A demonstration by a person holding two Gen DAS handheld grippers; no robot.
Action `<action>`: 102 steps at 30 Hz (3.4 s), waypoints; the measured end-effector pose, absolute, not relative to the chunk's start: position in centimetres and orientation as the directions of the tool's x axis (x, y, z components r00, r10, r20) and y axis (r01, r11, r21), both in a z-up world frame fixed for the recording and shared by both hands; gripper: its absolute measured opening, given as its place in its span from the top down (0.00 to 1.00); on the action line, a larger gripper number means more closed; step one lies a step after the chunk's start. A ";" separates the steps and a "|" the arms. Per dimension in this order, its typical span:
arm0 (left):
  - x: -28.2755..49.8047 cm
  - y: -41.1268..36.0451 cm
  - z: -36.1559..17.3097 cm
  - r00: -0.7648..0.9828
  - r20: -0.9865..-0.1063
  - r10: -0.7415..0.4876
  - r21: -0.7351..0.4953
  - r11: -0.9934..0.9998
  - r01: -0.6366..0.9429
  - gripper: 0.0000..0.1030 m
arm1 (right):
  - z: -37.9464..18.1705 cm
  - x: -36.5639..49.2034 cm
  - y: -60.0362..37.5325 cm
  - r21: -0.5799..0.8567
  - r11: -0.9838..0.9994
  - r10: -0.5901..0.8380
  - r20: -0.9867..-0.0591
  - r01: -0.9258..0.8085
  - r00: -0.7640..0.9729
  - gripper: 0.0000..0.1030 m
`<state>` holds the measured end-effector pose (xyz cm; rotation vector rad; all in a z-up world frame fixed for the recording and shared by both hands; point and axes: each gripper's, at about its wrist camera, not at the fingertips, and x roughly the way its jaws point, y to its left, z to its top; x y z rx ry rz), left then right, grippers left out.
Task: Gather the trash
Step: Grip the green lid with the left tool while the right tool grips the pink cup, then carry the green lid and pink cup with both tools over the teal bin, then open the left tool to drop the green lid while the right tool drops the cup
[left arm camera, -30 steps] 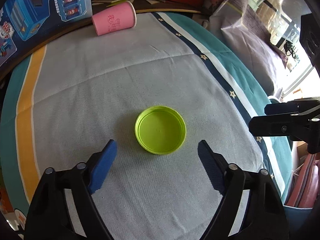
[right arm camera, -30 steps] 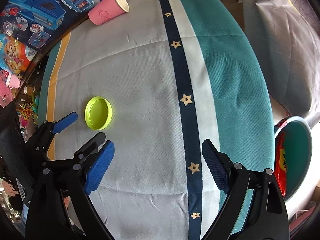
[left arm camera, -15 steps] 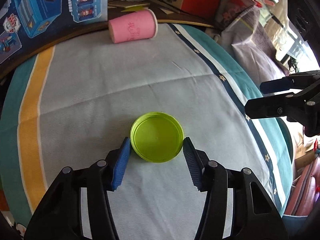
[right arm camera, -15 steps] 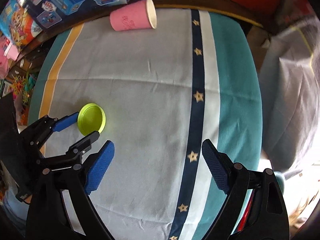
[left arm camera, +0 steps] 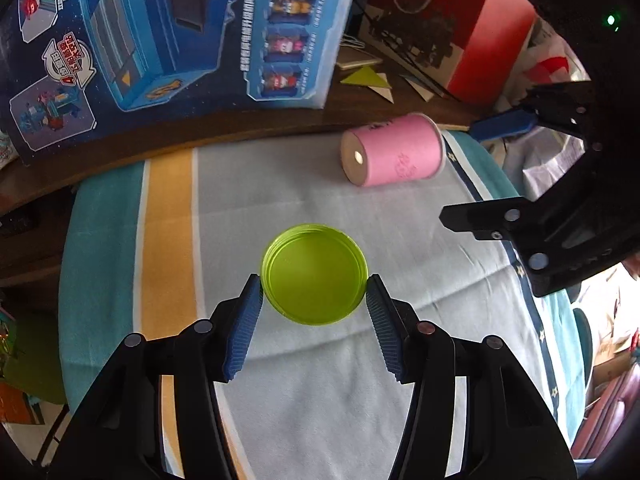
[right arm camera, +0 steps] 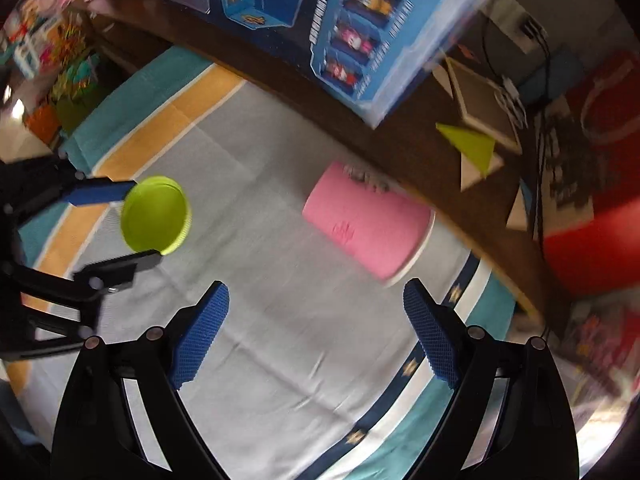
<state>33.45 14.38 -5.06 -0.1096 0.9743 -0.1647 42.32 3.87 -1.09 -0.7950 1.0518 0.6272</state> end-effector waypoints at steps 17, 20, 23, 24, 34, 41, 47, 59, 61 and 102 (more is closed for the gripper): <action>38.8 14.8 -6.7 0.519 -0.835 -0.182 -0.156 0.983 0.093 0.47 | -6.8 48.2 5.7 -0.407 0.371 -0.077 -0.909 -0.835 0.410 0.24; 38.4 14.3 -6.7 0.515 -0.838 -0.179 -0.153 0.984 0.094 0.47 | -6.4 47.4 5.1 -0.400 0.412 -0.058 -0.908 -0.818 0.415 0.29; 37.7 13.5 -6.3 0.517 -0.837 -0.180 -0.151 0.984 0.097 0.47 | -5.6 45.6 4.1 -0.379 0.478 -0.034 -0.909 -0.792 0.414 0.34; 37.3 13.2 -6.0 0.519 -0.835 -0.183 -0.152 0.983 0.102 0.47 | -5.5 44.9 3.6 -0.375 0.497 -0.034 -0.910 -0.783 0.414 0.34; 32.0 7.6 -4.0 0.512 -0.830 -0.223 -0.151 0.972 0.179 0.47 | -2.2 37.1 -6.1 -0.185 0.768 0.048 -0.938 -0.613 0.343 0.35; 27.8 -0.3 -2.9 0.485 -0.821 -0.302 -0.169 0.939 0.299 0.47 | -1.0 29.6 -15.7 -0.041 0.896 0.126 -0.931 -0.442 0.342 0.35; 24.6 -8.1 -2.9 0.434 -0.818 -0.378 -0.195 0.892 0.409 0.47 | -0.7 24.2 -24.1 0.086 0.957 0.191 -0.907 -0.279 0.375 0.35; 18.4 -22.1 -4.1 0.309 -0.851 -0.425 -0.180 0.787 0.590 0.47 | -4.5 15.0 -40.3 0.246 0.968 0.205 -0.894 0.054 0.399 0.34; 17.3 -24.1 -4.5 0.289 -0.859 -0.422 -0.169 0.768 0.617 0.47 | -5.1 13.9 -42.5 0.274 0.956 0.212 -0.890 0.101 0.403 0.34; 13.9 -28.6 -6.5 0.280 -0.927 -0.250 -0.055 0.828 0.557 0.04 | -7.5 11.2 -47.8 0.357 0.918 0.271 -0.883 0.172 0.383 0.22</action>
